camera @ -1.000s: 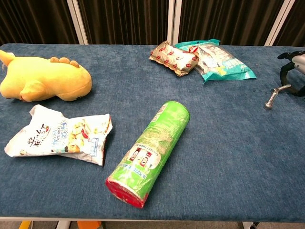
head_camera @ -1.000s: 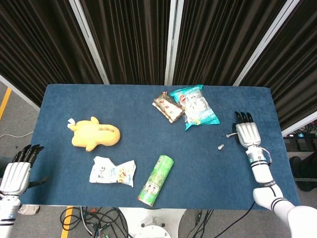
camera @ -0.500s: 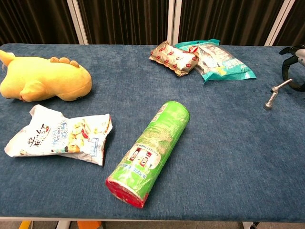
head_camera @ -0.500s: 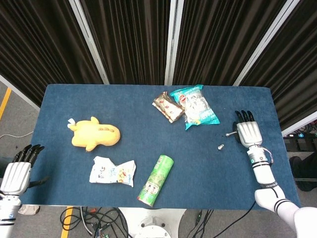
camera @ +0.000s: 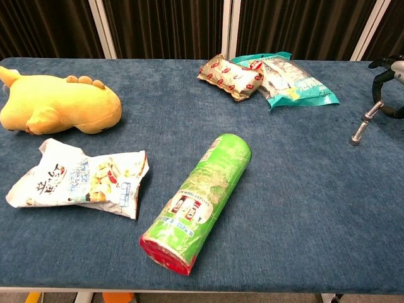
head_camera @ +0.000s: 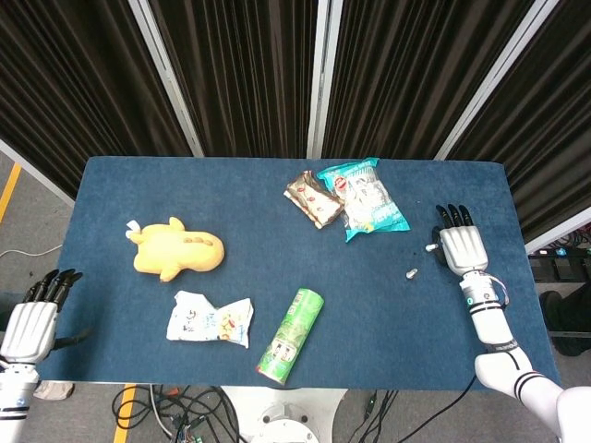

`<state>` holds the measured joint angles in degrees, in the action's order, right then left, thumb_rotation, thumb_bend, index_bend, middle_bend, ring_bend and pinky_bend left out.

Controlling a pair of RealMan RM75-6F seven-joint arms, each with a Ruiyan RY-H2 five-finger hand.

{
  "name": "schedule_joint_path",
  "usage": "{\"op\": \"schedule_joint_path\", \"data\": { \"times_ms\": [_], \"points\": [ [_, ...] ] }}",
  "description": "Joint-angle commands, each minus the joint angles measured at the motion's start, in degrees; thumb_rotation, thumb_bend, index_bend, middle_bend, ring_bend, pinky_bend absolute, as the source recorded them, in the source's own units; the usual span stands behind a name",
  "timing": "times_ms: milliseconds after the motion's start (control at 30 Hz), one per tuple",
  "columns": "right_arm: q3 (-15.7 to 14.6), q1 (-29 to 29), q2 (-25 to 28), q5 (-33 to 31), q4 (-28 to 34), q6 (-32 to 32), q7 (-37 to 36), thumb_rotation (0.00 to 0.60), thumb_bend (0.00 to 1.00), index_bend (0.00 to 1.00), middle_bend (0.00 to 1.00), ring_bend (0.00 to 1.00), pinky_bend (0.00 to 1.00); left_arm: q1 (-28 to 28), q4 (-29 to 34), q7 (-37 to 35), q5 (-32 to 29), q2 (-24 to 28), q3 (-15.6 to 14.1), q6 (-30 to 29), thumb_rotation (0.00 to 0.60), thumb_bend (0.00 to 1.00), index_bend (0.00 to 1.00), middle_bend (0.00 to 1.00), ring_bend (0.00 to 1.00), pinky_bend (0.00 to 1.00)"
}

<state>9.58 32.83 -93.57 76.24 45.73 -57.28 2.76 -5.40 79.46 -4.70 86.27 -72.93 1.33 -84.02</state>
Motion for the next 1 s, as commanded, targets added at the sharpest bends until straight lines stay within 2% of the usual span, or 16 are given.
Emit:
{"op": "schedule_joint_path", "data": {
  "times_ms": [33,600,667,933,1000],
  "points": [
    [0.0,-0.1,0.2,-0.2,0.3,0.0,0.3,0.600,0.33,0.60,0.08,0.00,0.00,0.0,0.0,0.0,0.0,0.0,0.0,0.0,0.600,0.00,0.14,0.12,0.05,0.17],
    [0.3,0.2,-0.1,-1.3,-0.3,1.5,0.8,0.600,0.32,0.60,0.08,0.00,0.00,0.0,-0.1,-0.1,0.0,0.0,0.0,0.0,0.600,0.00,0.14,0.12,0.05,0.17],
    [0.3,0.2,-0.1,-1.4,-0.3,1.6,0.7,0.600,0.32,0.56,0.08,0.00,0.00,0.0,-0.1,-0.2,-0.1,0.1,0.0,0.0,0.600,0.00,0.14,0.12,0.05,0.17],
    [0.4,0.2,0.5,-2.0,0.5,2.5,1.1,0.600,0.27,0.26,0.07,0.00,0.00,0.1,-0.2,-0.3,-0.2,0.0,0.0,0.0,0.600,0.00,0.14,0.12,0.05,0.17],
    [0.5,0.2,0.7,-2.2,0.9,2.6,0.9,0.600,0.27,0.22,0.07,0.00,0.00,0.1,-0.2,-0.3,-0.2,0.0,0.0,0.0,0.600,0.00,0.14,0.12,0.05,0.17]
  ]
}}
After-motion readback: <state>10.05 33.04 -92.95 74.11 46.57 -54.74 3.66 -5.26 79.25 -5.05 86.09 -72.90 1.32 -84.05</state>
